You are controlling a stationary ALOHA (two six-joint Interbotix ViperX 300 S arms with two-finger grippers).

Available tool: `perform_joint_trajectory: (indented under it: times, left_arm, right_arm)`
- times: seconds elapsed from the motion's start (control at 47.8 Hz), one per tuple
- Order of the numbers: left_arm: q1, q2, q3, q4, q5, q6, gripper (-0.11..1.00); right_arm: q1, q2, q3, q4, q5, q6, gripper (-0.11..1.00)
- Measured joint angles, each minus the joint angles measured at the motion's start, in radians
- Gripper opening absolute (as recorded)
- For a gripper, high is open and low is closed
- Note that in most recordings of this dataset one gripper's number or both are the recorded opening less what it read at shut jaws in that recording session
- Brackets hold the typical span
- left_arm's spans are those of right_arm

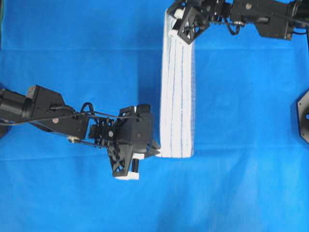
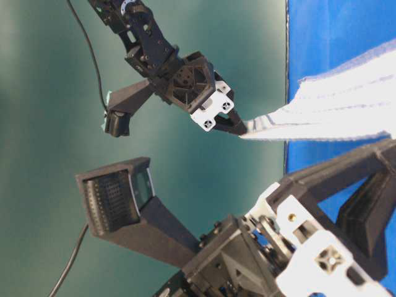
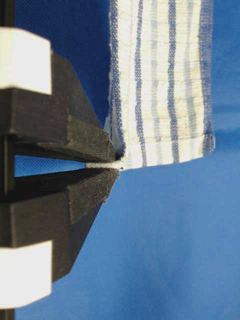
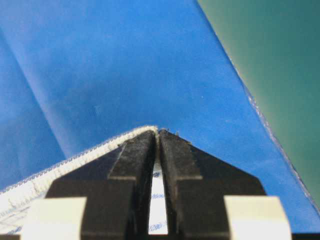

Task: Fold the blue towel.
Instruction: 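Lay the strip down vertically and open both grippers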

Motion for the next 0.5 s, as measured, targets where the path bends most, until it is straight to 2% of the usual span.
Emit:
perform_joint_trajectory:
  times: [0.398,0.44,0.502]
  left_arm:
    - [0.002,0.000,0.002,0.000,-0.014,0.000,0.02]
    - [0.002,0.000,0.002,0.000,-0.014,0.000,0.04]
    - [0.003,0.000,0.002,0.000,-0.015,-0.002,0.13]
  right_arm:
    - [0.003,0.002,-0.002,-0.002,0.005,0.000,0.07]
    - [0.003,0.002,-0.002,-0.002,0.008,-0.003,0.11]
    - [0.003,0.000,0.000,0.000,0.008,-0.008,0.28]
